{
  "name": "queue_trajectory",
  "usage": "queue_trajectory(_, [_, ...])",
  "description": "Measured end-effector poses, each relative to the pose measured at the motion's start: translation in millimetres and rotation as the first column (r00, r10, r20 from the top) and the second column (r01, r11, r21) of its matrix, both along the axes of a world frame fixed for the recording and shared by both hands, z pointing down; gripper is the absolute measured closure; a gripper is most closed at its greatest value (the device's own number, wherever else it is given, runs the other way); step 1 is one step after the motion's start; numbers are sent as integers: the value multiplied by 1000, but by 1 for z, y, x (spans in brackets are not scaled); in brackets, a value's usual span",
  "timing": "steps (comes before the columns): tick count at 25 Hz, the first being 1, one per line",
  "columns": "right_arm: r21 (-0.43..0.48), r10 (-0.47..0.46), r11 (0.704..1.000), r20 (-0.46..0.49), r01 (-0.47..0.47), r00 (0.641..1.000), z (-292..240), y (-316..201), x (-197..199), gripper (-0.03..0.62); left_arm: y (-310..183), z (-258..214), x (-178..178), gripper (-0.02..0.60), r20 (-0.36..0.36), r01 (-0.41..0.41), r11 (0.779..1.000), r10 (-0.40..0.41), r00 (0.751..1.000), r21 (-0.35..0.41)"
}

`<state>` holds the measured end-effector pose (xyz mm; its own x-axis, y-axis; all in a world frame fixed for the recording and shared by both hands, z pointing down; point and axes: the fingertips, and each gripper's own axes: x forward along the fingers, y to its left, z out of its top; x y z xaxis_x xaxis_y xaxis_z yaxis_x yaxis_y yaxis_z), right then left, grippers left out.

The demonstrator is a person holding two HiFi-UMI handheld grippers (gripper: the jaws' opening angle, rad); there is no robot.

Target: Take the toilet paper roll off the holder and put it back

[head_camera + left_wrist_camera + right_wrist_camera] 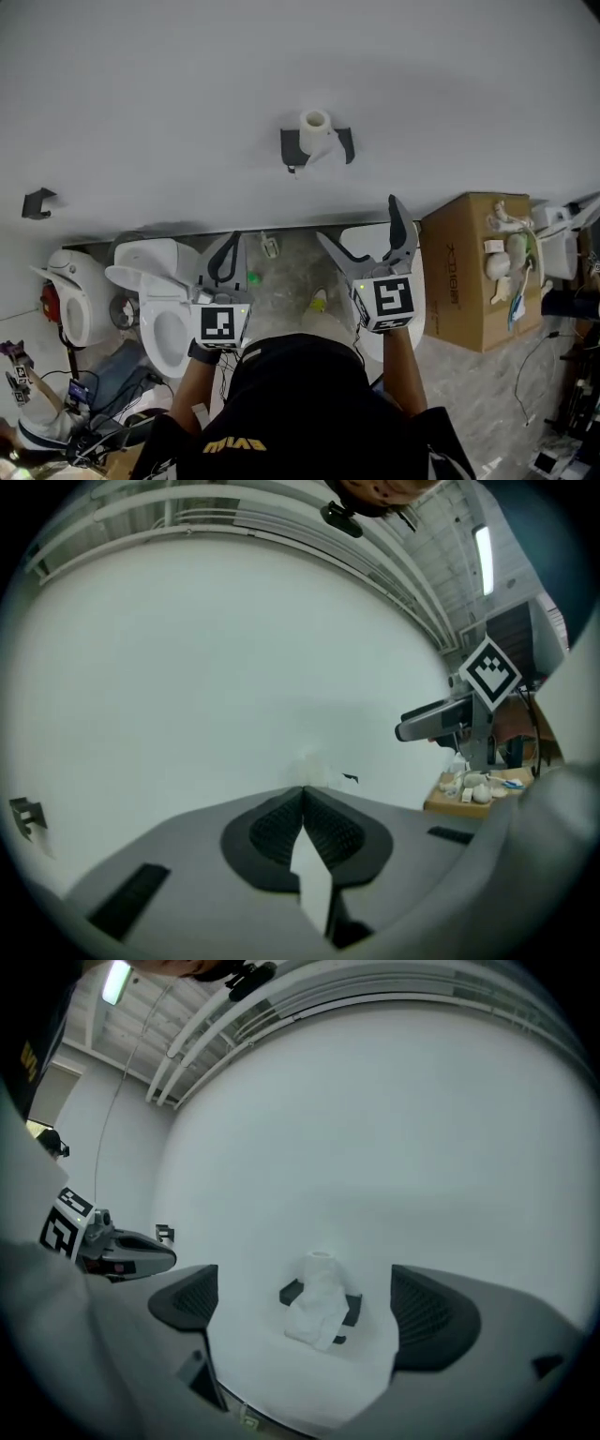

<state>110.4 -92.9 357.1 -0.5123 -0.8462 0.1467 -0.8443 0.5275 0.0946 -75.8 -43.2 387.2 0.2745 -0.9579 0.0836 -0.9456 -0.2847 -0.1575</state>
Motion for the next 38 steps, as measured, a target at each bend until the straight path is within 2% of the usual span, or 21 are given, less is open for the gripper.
queue_trajectory(5, [-29,-32,999,95,35,995,6,-39,17,29,-33,0,33,571,29,33,999,-32,999,-31])
queue_trajectory(13, [-28,-104,994,65,106,992,26,-90,8,29,-65,-6,48,571,54,85,995,-83,995,-46])
queue_trajectory(18, [-28,-125,992,59,127,990,29,-99,1,29,-76,-6,47,571,41,103,993,-102,994,-48])
queue_trajectory(22, [-32,-122,992,56,124,991,32,-105,-3,29,-85,1,46,571,38,92,994,-90,995,-63])
queue_trajectory(29, [-45,-95,994,38,96,995,34,-126,-9,29,-114,-4,42,571,8,56,998,-55,998,-37])
queue_trajectory(38, [-67,-64,996,0,64,998,41,-148,-40,29,-145,9,15,571,-23,-11,998,9,1000,-59])
